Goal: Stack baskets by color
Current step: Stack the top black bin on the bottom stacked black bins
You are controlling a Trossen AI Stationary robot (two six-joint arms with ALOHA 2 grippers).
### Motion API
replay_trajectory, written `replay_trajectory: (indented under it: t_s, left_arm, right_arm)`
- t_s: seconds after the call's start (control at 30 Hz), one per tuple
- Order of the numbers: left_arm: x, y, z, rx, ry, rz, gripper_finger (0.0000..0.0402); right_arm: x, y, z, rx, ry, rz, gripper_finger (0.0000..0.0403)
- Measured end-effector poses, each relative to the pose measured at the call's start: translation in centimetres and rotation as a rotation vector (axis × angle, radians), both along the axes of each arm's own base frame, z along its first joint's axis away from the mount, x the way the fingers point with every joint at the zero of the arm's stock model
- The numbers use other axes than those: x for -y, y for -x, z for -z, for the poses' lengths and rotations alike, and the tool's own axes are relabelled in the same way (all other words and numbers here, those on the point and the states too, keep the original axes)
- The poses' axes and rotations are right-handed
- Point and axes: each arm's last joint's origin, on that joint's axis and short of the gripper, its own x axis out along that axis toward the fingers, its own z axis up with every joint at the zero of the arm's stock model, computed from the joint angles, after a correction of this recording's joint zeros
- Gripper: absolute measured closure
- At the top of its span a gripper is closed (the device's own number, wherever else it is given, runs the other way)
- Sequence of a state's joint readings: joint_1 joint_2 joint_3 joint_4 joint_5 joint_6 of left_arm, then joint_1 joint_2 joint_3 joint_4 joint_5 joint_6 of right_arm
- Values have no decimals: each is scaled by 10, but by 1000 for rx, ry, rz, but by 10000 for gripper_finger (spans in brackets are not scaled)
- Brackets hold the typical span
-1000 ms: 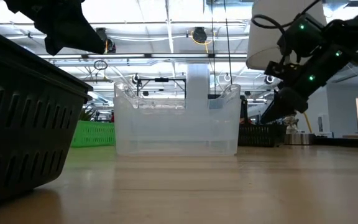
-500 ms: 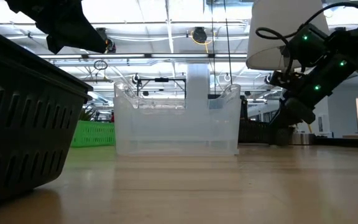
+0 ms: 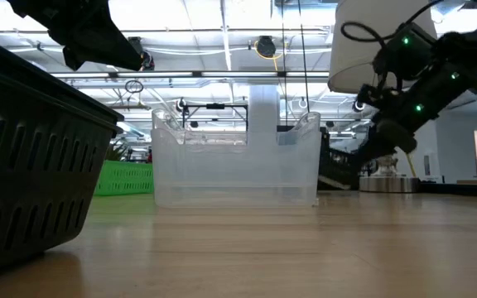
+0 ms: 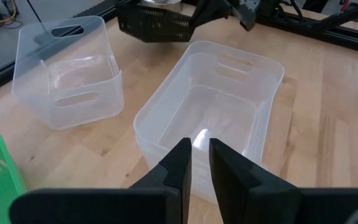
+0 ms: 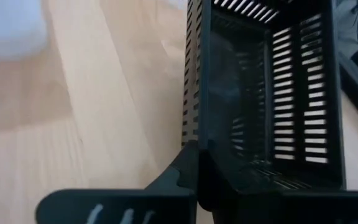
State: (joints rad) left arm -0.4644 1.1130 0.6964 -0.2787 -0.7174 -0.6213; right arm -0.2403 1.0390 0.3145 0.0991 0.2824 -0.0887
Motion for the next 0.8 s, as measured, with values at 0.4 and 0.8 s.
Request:
replay_trajectory:
  t_s: [0.4,0.8]
  left_arm:
    - [3,-4,-7,64,-13,33,344]
    - [32,-29,-35,214,-143,188,316]
  right_arm:
    - [-28,-28,-54,62,11,-107,399]
    - [-81,-44,-129,183,-47,-198,400]
